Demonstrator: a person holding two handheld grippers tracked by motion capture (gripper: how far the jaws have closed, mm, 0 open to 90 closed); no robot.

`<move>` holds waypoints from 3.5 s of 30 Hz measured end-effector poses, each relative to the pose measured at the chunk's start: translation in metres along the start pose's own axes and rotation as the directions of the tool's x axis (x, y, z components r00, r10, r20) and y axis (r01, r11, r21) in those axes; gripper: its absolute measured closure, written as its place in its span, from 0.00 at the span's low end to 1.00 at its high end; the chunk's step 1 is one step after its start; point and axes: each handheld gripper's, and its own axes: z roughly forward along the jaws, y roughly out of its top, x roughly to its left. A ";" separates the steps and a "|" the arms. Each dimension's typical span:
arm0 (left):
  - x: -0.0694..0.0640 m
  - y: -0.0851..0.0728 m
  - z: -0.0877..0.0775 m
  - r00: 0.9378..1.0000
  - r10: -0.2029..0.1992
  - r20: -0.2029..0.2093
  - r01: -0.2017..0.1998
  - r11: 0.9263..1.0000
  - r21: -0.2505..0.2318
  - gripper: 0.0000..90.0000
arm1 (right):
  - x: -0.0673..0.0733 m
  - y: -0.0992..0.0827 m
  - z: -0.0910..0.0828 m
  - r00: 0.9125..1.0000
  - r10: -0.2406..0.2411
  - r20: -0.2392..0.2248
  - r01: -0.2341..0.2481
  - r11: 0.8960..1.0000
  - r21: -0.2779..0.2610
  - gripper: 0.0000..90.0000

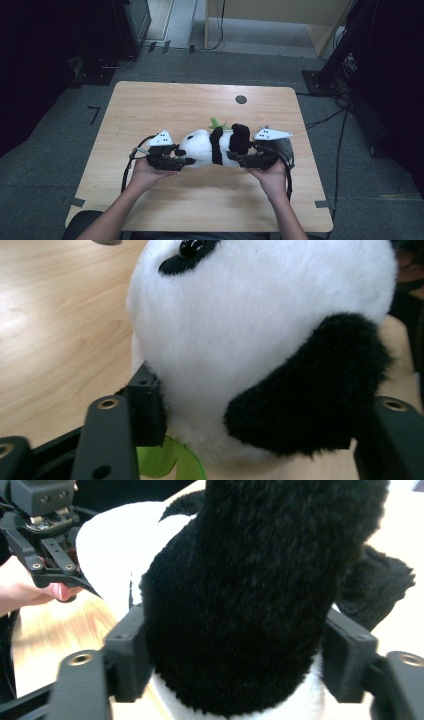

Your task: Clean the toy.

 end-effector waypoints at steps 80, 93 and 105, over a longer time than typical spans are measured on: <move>0.014 -0.004 -0.024 0.994 -0.110 0.021 0.110 0.993 -0.030 0.47 | -0.001 -0.011 0.004 0.999 0.008 -0.041 -0.007 0.999 0.037 0.20; 0.013 -0.010 -0.025 0.994 -0.106 0.004 0.106 0.994 -0.008 0.43 | 0.007 -0.012 0.003 0.998 -0.061 0.018 0.059 0.996 0.069 0.29; 0.011 -0.020 -0.029 0.993 -0.103 -0.049 0.105 0.994 0.034 0.40 | 0.000 -0.011 0.013 0.996 0.086 -0.039 -0.081 0.990 0.117 0.27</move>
